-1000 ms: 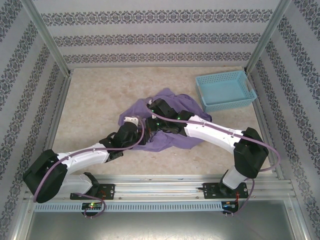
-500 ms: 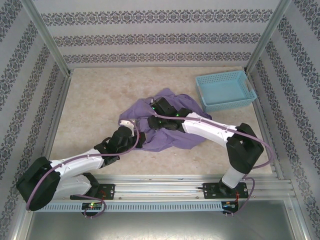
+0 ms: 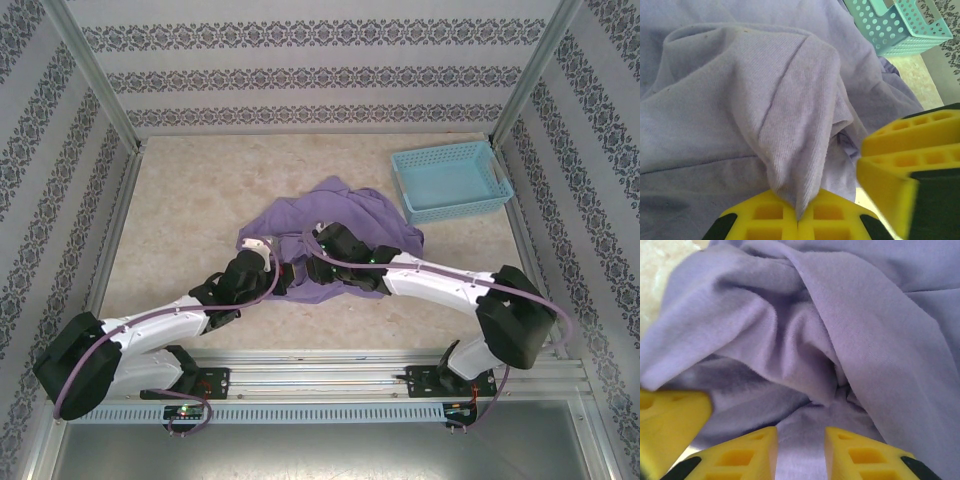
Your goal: Fold the inside-out t-shirt
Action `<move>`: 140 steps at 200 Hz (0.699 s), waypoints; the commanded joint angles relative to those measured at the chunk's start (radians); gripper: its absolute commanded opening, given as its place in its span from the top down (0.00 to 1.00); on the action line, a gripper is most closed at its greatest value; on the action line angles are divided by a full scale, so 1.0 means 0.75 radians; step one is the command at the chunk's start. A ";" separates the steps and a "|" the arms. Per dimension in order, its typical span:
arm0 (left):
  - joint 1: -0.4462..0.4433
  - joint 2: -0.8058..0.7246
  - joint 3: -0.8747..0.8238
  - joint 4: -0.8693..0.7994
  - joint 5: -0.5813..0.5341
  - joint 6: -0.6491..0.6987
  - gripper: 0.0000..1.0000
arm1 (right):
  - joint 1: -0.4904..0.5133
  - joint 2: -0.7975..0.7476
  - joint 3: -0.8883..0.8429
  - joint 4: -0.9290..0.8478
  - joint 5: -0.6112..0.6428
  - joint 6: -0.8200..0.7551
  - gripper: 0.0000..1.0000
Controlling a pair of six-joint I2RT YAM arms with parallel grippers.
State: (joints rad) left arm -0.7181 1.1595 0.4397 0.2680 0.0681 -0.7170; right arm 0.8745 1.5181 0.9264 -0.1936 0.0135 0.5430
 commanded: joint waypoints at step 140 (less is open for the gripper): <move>0.059 -0.033 0.064 -0.165 -0.014 -0.051 1.00 | 0.035 0.039 0.125 -0.008 0.103 -0.111 1.00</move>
State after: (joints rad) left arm -0.7132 1.1435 0.4549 0.2092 0.0593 -0.7200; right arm 0.8883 1.6291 1.0054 -0.1711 0.1299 0.4488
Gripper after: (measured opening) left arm 0.049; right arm 0.061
